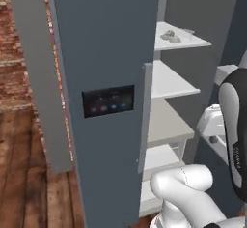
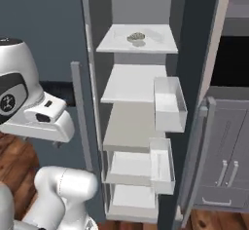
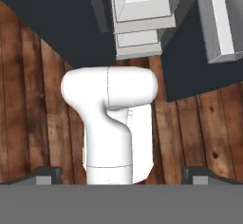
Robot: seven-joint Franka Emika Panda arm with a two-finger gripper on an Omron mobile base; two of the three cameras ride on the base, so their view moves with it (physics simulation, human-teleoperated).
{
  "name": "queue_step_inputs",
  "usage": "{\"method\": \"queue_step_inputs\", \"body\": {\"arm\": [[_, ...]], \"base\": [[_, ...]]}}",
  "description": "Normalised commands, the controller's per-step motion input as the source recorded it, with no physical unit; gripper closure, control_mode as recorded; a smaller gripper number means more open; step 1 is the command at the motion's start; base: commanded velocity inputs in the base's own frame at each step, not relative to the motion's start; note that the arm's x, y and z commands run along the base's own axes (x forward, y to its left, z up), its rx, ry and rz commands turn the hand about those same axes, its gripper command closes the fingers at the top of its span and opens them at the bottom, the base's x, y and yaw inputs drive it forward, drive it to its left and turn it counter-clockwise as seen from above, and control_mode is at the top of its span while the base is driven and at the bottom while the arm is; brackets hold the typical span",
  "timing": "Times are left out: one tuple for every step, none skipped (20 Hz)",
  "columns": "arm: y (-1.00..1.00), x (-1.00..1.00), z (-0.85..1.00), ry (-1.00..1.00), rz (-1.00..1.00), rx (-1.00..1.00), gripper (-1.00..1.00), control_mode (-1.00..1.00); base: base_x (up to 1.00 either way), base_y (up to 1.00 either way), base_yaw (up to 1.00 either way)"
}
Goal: Place two dumplings into each of the tupperware containers and then place the containers in the fridge.
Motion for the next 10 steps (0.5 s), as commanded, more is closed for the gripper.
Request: {"method": "queue_step_inputs", "body": {"arm": [[0.00,0.00,0.00,0.00,0.00,0.00,-1.00,1.00],[0.00,0.00,0.00,0.00,0.00,0.00,-1.00,1.00],[0.00,0.00,0.00,0.00,0.00,0.00,-1.00,1.00],[0.00,0.00,0.00,0.00,0.00,0.00,-1.00,1.00],[0.00,0.00,0.00,0.00,0.00,0.00,-1.00,1.00],[0.00,0.00,0.00,0.00,0.00,0.00,-1.00,1.00],[0.00,0.00,0.00,0.00,0.00,0.00,-1.00,1.00],[0.00,0.00,0.00,0.00,0.00,0.00,-1.00,1.00],[0.00,0.00,0.00,0.00,0.00,0.00,-1.00,1.00],[0.00,0.00,0.00,0.00,0.00,0.00,-1.00,1.00]], "base": [[-0.50,0.56,-0.76],[-0.46,0.44,-0.82],[-0.32,0.00,-1.00],[-0.07,0.00,-1.00],[-0.04,0.00,-1.00],[-0.03,0.00,-1.00],[-0.02,0.00,-1.00],[-0.02,0.00,-1.00],[-0.02,0.00,-1.00],[-0.01,0.00,-1.00]]}}
